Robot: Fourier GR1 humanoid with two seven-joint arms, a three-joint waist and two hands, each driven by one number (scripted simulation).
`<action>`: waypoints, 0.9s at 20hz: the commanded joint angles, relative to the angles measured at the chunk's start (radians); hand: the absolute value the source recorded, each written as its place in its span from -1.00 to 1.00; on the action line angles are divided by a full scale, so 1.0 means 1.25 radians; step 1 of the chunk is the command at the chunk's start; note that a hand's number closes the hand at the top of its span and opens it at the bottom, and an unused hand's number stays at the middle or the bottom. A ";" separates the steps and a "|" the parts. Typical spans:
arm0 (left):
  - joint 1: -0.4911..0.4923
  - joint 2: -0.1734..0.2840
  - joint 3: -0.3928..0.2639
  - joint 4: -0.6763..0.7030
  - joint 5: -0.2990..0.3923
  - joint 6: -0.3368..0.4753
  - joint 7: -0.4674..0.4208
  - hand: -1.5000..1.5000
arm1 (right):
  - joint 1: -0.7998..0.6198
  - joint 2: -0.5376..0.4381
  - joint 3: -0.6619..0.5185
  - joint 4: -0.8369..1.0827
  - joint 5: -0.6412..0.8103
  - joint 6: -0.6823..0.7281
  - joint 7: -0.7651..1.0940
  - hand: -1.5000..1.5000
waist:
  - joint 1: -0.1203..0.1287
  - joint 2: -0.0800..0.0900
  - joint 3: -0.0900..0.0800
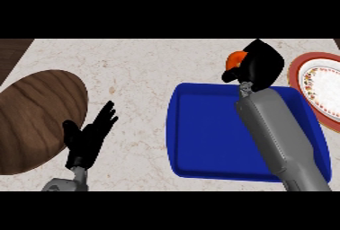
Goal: Pick the squash from the tray and place it in the plate
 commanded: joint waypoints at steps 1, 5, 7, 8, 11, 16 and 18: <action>0.006 -0.016 -0.015 0.030 -0.008 0.009 0.022 0.00 | -0.104 0.021 -0.041 0.074 0.124 -0.149 0.149 1.00 | -0.002 0.004 -0.002; 0.003 0.009 0.009 0.017 0.004 -0.004 0.022 0.00 | -0.127 0.018 -0.121 0.107 0.190 -0.237 0.181 1.00 | -0.012 0.002 -0.001; 0.004 -0.008 0.003 0.022 -0.001 0.012 0.025 0.00 | -0.142 0.021 -0.148 0.130 0.240 -0.262 0.202 1.00 | -0.016 0.003 -0.002; 0.019 -0.001 0.006 0.029 -0.004 0.011 0.024 0.00 | -0.130 0.022 -0.171 0.120 0.246 -0.285 0.206 1.00 | -0.025 0.000 -0.001; 0.024 -0.012 0.001 0.006 -0.007 0.029 0.039 0.00 | -0.085 0.020 -0.219 0.117 0.287 -0.389 0.186 1.00 | -0.037 -0.003 0.000; 0.025 0.019 0.038 0.017 0.021 -0.005 0.032 0.00 | -0.072 -0.002 -0.313 0.148 0.329 -0.480 0.127 1.00 | -0.049 -0.007 -0.001; 0.031 -0.002 0.019 0.013 -0.004 0.024 0.033 0.00 | -0.032 -0.029 -0.359 0.190 0.330 -0.534 0.087 1.00 | -0.050 -0.005 0.000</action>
